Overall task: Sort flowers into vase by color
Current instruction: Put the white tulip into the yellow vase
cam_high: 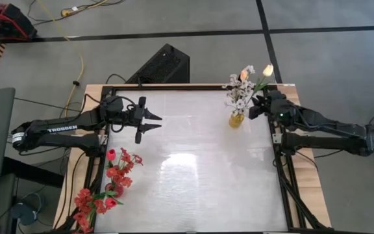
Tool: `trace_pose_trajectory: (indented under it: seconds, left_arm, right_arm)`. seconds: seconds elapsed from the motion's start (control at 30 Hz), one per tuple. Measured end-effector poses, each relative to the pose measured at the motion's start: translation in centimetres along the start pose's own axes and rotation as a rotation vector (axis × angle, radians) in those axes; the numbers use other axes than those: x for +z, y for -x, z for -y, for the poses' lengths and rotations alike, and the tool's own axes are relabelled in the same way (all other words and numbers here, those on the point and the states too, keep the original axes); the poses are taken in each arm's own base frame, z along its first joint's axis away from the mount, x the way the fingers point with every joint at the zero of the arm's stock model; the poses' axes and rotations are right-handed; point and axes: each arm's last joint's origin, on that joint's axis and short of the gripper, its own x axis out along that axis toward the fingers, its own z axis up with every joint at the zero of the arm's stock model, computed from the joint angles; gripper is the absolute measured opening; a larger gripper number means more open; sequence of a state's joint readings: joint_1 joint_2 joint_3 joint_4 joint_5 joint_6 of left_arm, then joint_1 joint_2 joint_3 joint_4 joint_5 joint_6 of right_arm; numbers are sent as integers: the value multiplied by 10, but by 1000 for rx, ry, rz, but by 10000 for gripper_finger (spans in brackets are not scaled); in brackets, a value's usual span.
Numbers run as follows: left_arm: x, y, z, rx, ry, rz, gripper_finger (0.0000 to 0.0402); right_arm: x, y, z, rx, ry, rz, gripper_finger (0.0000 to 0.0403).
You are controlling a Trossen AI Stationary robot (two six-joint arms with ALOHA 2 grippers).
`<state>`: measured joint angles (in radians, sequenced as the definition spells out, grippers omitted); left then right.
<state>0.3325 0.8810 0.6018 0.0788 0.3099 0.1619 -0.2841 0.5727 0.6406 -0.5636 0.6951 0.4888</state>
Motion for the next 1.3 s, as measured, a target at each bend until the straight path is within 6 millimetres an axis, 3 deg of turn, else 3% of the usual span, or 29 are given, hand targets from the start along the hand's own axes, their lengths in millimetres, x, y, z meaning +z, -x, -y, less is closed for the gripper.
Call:
trace_pose_trajectory:
  seconds: [0.4, 0.67, 0.93, 1.3]
  left_arm:
    - [0, 0, 0, 0, 1, -4, 116]
    - [-1, 0, 0, 0, 2, -5, 116]
    - [-1, 0, 0, 0, 1, -5, 116]
    - [-1, 0, 0, 0, 0, -6, 116]
  right_arm:
    - [2, -12, 5, -16, -38, 32, 139]
    - [4, -24, 3, -36, -38, 21, 91]
    - [3, -26, -1, -3, -30, 4, 19]
    - [-2, -21, -8, 28, -30, -15, 22]
